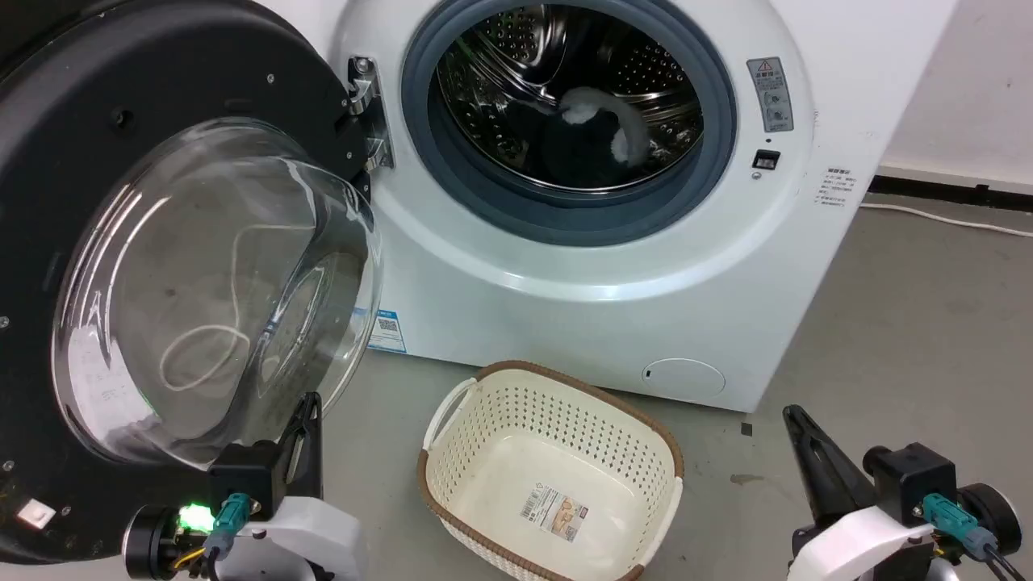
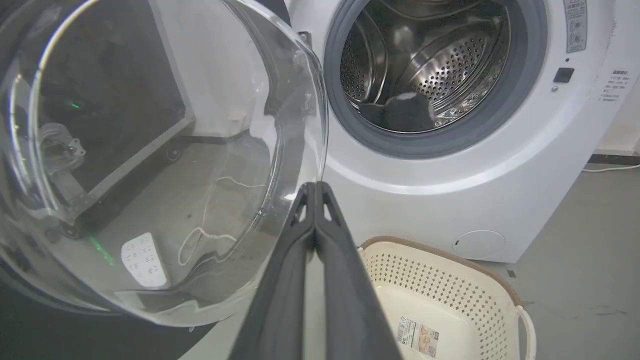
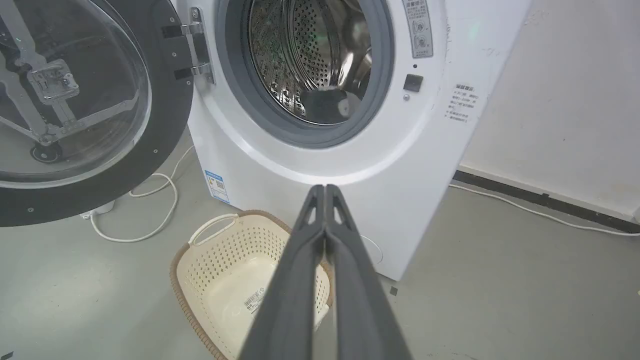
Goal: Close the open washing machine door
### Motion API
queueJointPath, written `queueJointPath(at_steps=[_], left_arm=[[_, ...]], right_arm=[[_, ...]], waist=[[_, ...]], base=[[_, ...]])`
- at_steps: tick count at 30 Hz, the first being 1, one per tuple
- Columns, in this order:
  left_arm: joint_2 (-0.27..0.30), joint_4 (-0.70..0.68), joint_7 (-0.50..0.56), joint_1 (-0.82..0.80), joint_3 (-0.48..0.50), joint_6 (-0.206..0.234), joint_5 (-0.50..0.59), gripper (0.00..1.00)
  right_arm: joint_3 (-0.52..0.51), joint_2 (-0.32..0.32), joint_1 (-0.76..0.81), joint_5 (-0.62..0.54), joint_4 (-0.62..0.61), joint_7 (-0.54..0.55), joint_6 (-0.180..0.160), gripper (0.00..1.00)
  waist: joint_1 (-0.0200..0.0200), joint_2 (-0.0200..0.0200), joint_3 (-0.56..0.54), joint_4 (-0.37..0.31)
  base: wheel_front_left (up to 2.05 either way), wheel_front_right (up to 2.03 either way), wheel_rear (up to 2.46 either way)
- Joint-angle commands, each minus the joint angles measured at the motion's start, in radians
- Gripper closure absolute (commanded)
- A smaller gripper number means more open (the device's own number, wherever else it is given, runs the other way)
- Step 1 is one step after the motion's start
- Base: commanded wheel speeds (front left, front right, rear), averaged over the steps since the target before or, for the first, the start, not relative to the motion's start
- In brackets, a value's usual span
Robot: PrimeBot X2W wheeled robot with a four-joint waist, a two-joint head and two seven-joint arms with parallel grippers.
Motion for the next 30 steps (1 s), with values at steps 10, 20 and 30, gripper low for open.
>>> queueJointPath(at_steps=[10, 20, 30], left_arm=[[-0.001, -0.004, 0.000, 0.014, 0.002, 0.003, 0.003, 1.00], [-0.001, -0.004, 0.000, 0.014, 0.002, 0.003, 0.003, 1.00], [-0.001, -0.004, 0.000, 0.014, 0.002, 0.003, 0.003, 1.00]], right_arm=[[0.000, 0.000, -0.014, -0.008, -0.005, 0.000, -0.001, 1.00], [0.000, 0.000, -0.014, -0.008, -0.005, 0.000, -0.001, 1.00], [0.000, 0.000, -0.014, -0.008, -0.005, 0.000, -0.001, 1.00]], waist=[[0.0000, 0.0000, 0.000, 0.000], [0.0000, 0.0000, 0.000, 0.000], [0.0000, 0.0000, 0.000, 0.000]], base=[[0.00, 0.00, 0.00], [0.00, 0.00, 0.00], [0.00, 0.00, 0.00]])
